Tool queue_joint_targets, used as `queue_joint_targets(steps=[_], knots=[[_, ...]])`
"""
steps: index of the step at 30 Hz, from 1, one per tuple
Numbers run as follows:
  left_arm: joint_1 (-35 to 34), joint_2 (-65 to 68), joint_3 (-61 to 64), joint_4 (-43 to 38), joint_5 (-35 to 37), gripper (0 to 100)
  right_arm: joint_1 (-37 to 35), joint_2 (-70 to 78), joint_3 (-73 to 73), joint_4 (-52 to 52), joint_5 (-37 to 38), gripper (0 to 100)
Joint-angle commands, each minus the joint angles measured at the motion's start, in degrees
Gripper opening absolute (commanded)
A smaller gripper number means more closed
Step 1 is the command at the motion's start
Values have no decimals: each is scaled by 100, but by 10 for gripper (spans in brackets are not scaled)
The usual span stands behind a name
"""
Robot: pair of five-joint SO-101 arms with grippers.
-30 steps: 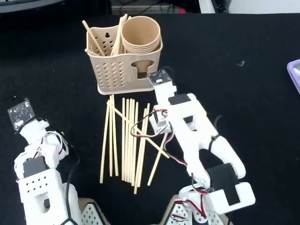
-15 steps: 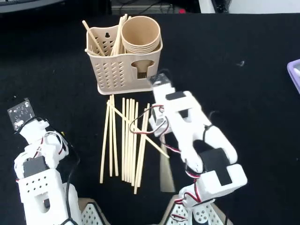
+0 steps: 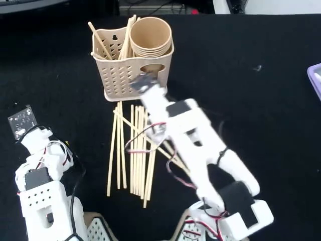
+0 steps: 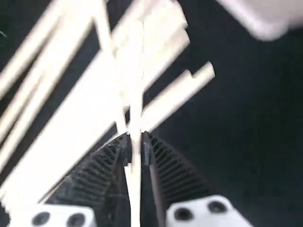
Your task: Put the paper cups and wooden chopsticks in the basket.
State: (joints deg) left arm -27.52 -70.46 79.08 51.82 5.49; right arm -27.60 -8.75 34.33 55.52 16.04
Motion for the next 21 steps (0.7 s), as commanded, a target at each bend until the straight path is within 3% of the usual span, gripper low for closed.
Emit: queue_joint_targets(steps=[1,3,8,13,21], knots=[[-13,-79,-48,-44,62,148,-440,66,-66,-809,35,12],[-40,-79,-48,-44,62,148,-519,435,-171,-923,35,30],[-4,-79,-48,-35,62,148,-571,1182,-725,-281,62,183],[-4,-79,-48,-53,62,148,-571,1499,-1218,457,105,187],[-40,-79,-48,-44,62,148,-536,1991,-1314,519,484,186]])
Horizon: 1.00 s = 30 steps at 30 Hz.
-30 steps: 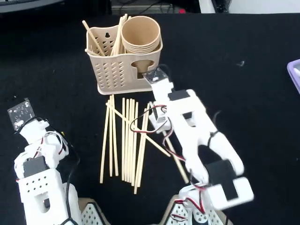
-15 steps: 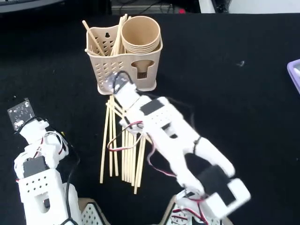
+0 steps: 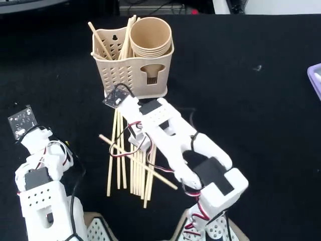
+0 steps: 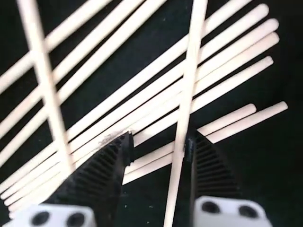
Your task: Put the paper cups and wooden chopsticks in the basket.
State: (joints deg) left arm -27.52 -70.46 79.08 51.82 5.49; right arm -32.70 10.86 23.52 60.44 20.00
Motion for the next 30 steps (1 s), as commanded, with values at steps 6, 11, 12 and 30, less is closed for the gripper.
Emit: queue_joint_targets(steps=[6,11,12,30], knots=[[-40,-79,-48,-44,62,148,-18,-189,-444,62,53,17],[-48,-79,-48,-44,62,148,-18,-822,-435,387,44,11],[-48,-79,-48,-44,62,148,-26,-989,-400,475,44,11],[-4,-79,-57,-44,62,148,352,-1481,593,123,-791,162]])
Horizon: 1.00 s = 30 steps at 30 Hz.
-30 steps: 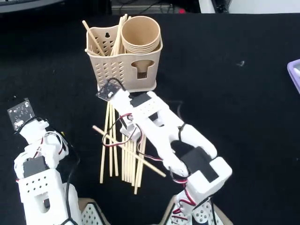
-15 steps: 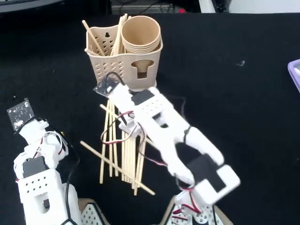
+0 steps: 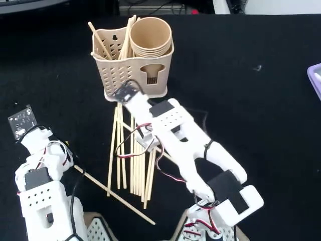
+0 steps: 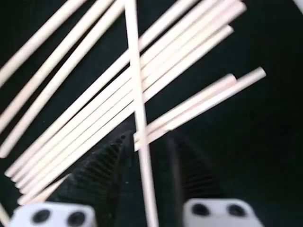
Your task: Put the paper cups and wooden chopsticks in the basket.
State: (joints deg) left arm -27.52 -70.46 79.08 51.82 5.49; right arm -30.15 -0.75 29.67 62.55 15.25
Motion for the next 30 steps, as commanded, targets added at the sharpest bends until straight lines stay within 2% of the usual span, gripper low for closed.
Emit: queue_joint_targets(steps=[1,7,10,15,20,25,30], knots=[[-4,-79,-57,-44,62,148,97,-321,-22,-88,-396,162],[-13,-79,-57,-44,62,148,97,-312,22,-35,-993,167],[-13,-79,-57,-44,62,148,97,-312,136,-70,-993,168],[-22,-79,-57,-44,62,148,158,-312,365,-88,-1011,245],[-31,-79,-75,-44,62,148,475,-268,356,-475,-1020,247],[-22,-79,-75,-44,62,148,466,312,-22,-466,-1204,231],[-40,-79,-84,-44,62,148,466,1033,-840,70,-1301,218]])
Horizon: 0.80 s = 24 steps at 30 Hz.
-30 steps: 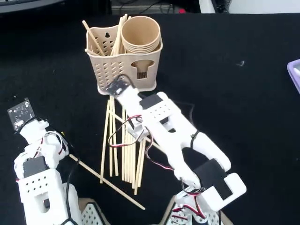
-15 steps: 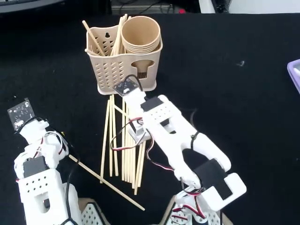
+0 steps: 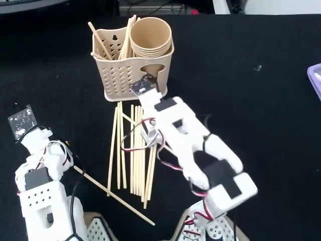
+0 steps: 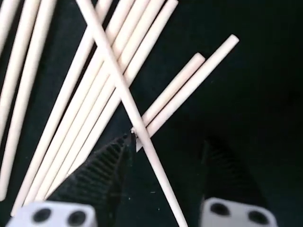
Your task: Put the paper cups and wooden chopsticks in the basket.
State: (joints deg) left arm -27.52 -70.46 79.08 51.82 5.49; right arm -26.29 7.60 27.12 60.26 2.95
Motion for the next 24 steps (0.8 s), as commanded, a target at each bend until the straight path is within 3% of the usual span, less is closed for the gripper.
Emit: queue_joint_targets(steps=[1,7,13,24], knots=[[-40,-79,-84,-44,62,148,79,330,-725,404,-70,217],[-40,-79,-84,-44,62,148,79,945,-1156,712,-26,198],[-48,-79,-84,-44,62,148,79,910,-1182,668,281,7],[-48,-79,-84,-44,62,148,457,-321,-725,712,844,11]])
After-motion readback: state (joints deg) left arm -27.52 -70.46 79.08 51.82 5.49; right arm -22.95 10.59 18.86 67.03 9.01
